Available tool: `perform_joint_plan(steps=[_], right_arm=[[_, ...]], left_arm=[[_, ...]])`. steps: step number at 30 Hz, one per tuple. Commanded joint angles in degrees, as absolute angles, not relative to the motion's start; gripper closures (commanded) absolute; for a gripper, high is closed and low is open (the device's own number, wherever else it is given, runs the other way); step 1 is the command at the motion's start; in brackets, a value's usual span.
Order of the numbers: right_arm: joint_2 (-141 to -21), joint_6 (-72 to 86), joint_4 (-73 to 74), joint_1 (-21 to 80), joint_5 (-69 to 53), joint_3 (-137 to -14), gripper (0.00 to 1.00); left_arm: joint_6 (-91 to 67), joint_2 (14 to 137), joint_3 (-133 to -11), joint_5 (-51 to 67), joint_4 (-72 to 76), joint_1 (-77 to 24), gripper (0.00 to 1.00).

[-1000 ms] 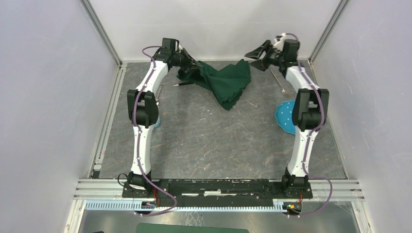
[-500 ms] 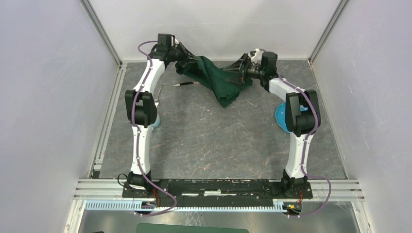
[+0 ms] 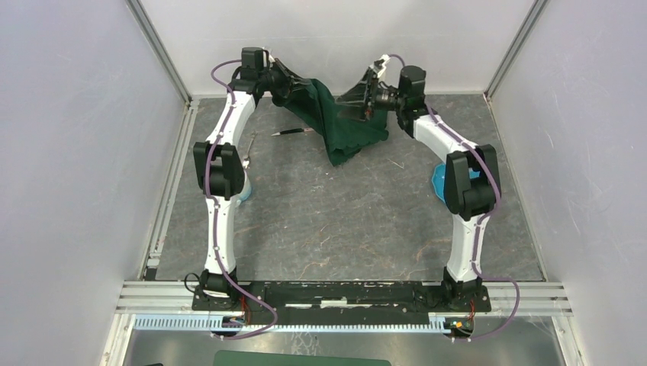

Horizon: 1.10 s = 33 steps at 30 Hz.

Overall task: Set the dinner table for one person
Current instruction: Flatten out the napkin at the center of the board.

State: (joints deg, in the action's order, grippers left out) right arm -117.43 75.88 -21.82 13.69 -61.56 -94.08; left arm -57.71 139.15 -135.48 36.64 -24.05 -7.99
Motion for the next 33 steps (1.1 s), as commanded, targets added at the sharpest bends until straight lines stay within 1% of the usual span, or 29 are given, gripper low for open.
perform_joint_plan(steps=[1, 3, 5, 7, 10, 16, 23, 29, 33], right_arm=[[-122.0, 62.3, -8.2, 14.4, -61.3, -97.8, 0.23], [-124.3, 62.8, -9.8, 14.6, -61.3, -98.4, 0.24], [-127.2, 63.6, -11.5, 14.8, -61.9, -100.3, 0.21], [-130.9, 62.2, -10.0, 14.9, -62.0, -103.5, 0.18], [-135.0, 61.8, -10.3, 15.0, -61.8, -106.7, 0.18], [-139.6, 60.4, -12.1, 15.0, -60.5, -106.7, 0.18], [-140.1, 57.9, -11.0, 14.2, -56.6, -107.5, 0.19], [-140.3, 57.9, -11.0, 12.1, -53.8, -107.9, 0.2], [-139.8, 55.3, -7.6, 10.9, -52.4, -107.8, 0.2]], left_arm=[[-62.4, 137.0, -138.2, 40.4, -17.6, -7.9, 0.98], [-62.6, 135.8, -138.0, 40.6, -17.5, -7.9, 0.98], [-62.8, 134.4, -136.9, 40.9, -17.5, -7.9, 0.98], [-62.9, 133.3, -136.0, 41.1, -17.5, -7.9, 0.98], [-62.8, 132.0, -135.4, 41.3, -18.0, -7.9, 0.98], [-60.7, 129.8, -134.1, 41.0, -20.4, -8.1, 0.98], [-60.9, 127.2, -133.5, 42.1, -20.6, -9.2, 0.98], [-63.7, 125.4, -133.4, 47.0, -20.0, -10.5, 0.98], [-65.5, 123.3, -133.1, 50.2, -20.0, -10.9, 0.98]])
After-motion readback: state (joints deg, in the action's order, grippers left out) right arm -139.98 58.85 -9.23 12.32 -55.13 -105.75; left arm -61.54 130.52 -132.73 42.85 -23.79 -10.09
